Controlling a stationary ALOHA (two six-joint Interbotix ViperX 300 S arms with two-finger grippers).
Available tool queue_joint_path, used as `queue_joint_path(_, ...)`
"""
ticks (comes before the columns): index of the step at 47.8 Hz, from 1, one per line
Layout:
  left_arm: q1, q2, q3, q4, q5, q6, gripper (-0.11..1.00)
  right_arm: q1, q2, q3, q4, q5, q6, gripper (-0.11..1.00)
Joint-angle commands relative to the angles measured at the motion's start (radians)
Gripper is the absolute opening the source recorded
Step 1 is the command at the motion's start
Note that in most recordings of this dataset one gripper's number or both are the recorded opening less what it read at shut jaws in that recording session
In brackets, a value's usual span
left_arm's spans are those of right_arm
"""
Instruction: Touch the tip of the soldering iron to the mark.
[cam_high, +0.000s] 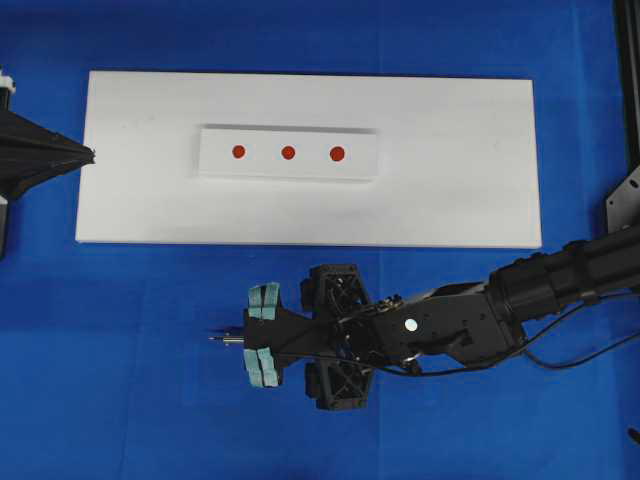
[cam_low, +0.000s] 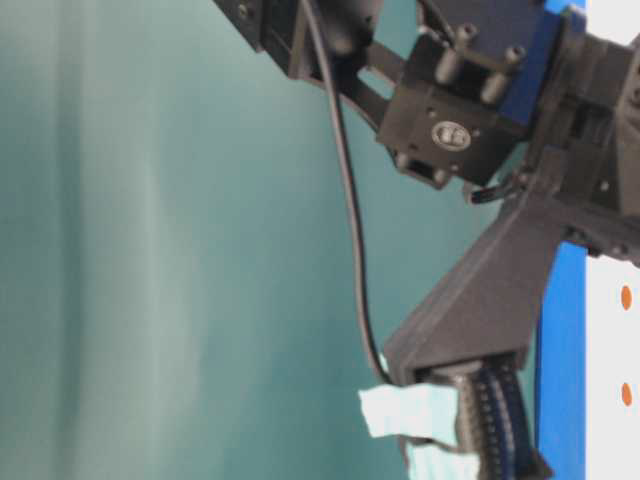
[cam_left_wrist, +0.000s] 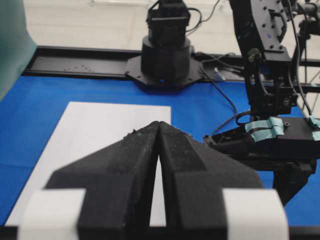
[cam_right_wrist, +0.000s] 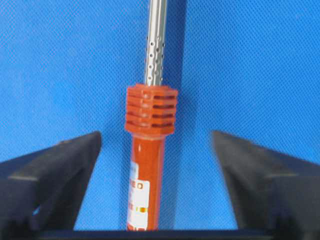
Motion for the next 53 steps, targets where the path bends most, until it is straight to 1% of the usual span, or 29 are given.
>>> queue_joint_path(1, 0.000, 0.005, -0.008, 0.002, -0.003, 0.000, 0.00, -0.003, -0.018, -0.008, -0.003, -0.006, 0.002, 0.92)
queue_joint_path(3, 0.000, 0.005, -0.008, 0.002, -0.003, 0.000, 0.00, -0.003, -0.018, -0.008, -0.003, -0.005, 0.002, 0.91)
queue_joint_path(9, 0.000, 0.005, -0.008, 0.000, -0.002, -0.002, 0.00, -0.003, -0.028, -0.009, -0.003, 0.003, 0.003, 0.84)
queue_joint_path(12, 0.000, 0.005, -0.009, 0.002, -0.002, -0.002, 0.00, -0.003, -0.044, -0.011, -0.003, 0.015, 0.002, 0.84)
queue_joint_path(26, 0.000, 0.005, -0.009, 0.002, -0.002, -0.002, 0.00, -0.002, -0.224, -0.014, -0.015, 0.164, -0.002, 0.84)
queue_joint_path(34, 0.000, 0.005, -0.009, 0.000, -0.002, 0.000, 0.00, -0.002, -0.290, -0.014, -0.023, 0.235, -0.003, 0.84)
queue_joint_path(37, 0.000, 0.005, -0.008, 0.000, -0.002, -0.002, 0.00, -0.002, -0.304, -0.014, -0.029, 0.255, -0.003, 0.84)
queue_joint_path(46, 0.000, 0.005, -0.009, 0.002, -0.002, -0.002, 0.00, -0.002, -0.307, -0.014, -0.034, 0.258, -0.003, 0.84)
queue_joint_path(53, 0.000, 0.005, -0.008, 0.000, 0.000, -0.002, 0.00, -0.021, -0.307, -0.014, -0.069, 0.264, -0.003, 0.84)
